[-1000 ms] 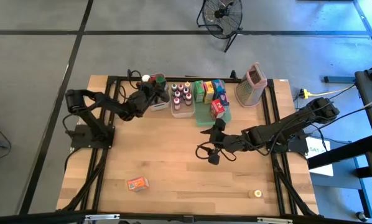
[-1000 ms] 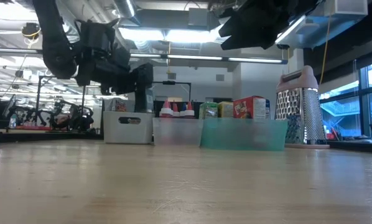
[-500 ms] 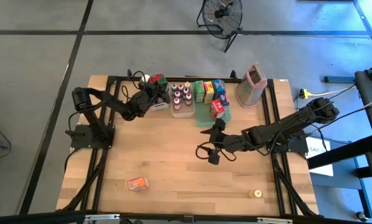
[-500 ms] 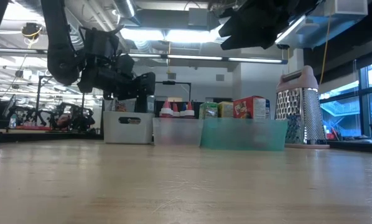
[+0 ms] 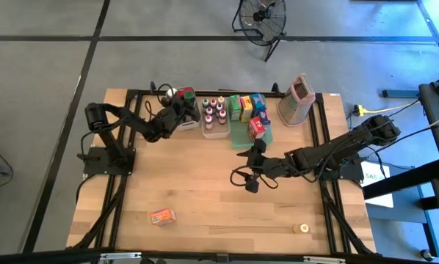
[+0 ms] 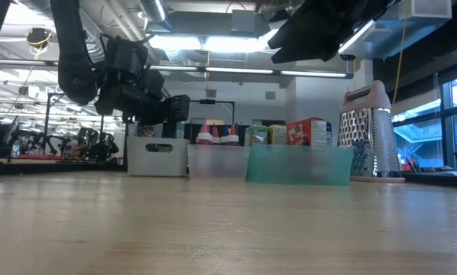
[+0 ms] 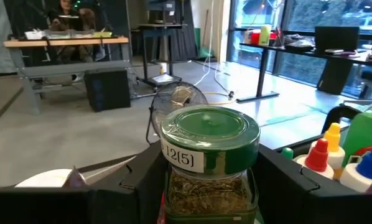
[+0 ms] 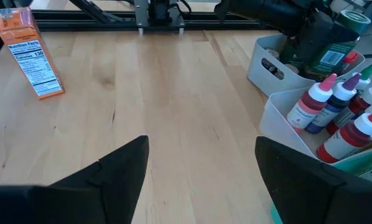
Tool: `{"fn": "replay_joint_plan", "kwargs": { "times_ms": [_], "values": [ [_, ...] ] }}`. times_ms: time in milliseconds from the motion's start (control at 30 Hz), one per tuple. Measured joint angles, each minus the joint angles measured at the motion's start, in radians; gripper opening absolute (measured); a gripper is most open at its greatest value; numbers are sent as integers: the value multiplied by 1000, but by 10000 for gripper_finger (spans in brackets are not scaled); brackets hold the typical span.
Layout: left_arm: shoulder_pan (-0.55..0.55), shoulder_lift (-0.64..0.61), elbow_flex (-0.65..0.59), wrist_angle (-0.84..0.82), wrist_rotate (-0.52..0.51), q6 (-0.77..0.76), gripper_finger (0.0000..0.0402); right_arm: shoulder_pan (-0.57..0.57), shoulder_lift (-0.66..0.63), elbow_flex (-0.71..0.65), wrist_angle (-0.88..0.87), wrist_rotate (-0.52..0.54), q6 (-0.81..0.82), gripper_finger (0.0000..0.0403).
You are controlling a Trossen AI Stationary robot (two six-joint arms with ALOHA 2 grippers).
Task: Pick & Place Kitchen Items
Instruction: Put the green seasoning bottle into the gray bin, then put the orange cereal box into the green bin
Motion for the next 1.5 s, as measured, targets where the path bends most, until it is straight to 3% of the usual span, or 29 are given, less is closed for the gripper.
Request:
{"fn": "replay_joint_plan", "kwargs": {
  "times_ms": [133, 733, 1100, 1500],
  "values": [
    [0, 0, 0, -8, 51, -13, 195, -1, 0, 0, -5, 0, 0, 298],
    [0, 0, 0, -34, 89, -105, 227, -1, 0, 0, -6, -3, 0, 298],
    [0, 0, 0, -36, 104, -84, 233, -1, 0, 0, -6, -3, 8, 298],
    [0, 0, 0, -26, 123, -57, 276, -1, 0, 0, -7, -3, 8, 298]
  ]
}}
